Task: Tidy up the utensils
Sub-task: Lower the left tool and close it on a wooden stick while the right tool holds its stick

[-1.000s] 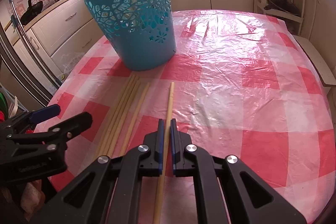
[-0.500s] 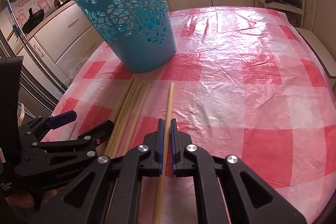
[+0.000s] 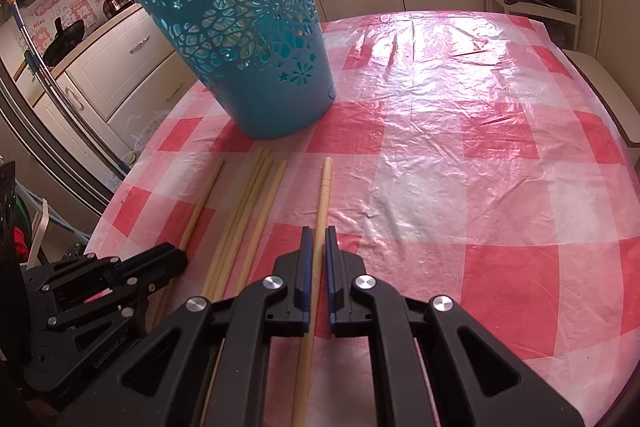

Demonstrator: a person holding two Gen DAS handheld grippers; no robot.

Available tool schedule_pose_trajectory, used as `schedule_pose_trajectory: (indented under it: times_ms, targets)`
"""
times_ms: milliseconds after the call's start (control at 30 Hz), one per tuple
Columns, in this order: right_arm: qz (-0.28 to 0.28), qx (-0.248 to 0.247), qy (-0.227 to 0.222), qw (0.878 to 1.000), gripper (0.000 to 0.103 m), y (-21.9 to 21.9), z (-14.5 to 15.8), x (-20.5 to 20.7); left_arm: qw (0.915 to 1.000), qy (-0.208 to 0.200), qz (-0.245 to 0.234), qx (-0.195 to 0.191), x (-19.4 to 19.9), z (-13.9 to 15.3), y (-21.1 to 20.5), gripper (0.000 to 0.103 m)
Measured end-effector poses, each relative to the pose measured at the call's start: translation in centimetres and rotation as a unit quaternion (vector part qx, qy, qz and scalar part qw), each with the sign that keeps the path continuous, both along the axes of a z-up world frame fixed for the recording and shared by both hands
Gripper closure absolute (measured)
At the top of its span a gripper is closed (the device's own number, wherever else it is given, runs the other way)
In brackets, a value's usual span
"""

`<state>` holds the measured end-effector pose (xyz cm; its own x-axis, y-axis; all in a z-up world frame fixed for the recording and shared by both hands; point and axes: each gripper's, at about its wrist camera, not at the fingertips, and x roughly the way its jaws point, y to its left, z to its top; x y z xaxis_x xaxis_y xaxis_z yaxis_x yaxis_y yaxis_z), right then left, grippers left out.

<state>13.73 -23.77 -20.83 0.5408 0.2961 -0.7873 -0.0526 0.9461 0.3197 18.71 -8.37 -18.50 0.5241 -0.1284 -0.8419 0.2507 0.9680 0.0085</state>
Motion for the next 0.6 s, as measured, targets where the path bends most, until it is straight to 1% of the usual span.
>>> schedule_pose_trajectory:
  times_ms: [100,200,233,267,333,467,600]
  targets:
    - [0.0,-0.001,0.0,1.0,0.096,0.1,0.0,0.0,0.9999,0.013,-0.003,-0.009,-0.3,0.1,0.6,0.095]
    - [0.0,-0.002,-0.001,1.0,0.096,0.2,0.0,0.0,0.9996,0.025,0.0,-0.013,0.6,0.1,0.6,0.093]
    - [0.0,-0.002,0.0,1.0,0.096,0.2,0.0,0.0,0.9995,0.027,0.0,-0.013,1.1,0.2,0.5,0.088]
    - [0.0,-0.001,0.0,1.0,0.096,0.1,0.0,0.0,0.9995,0.028,0.004,-0.011,1.8,0.2,0.3,0.078]
    - [-0.001,0.001,0.0,1.0,0.096,0.2,0.0,0.0,0.9996,0.026,0.013,-0.007,3.0,0.1,0.1,0.067]
    - [-0.001,0.005,0.001,1.0,0.096,0.2,0.0,0.0,0.9994,0.024,0.024,-0.001,5.3,0.0,-0.4,0.066]
    - [-0.002,0.012,0.002,1.0,0.096,0.0,0.0,0.0,0.9994,0.022,0.028,0.005,6.7,-0.2,-0.6,0.067]
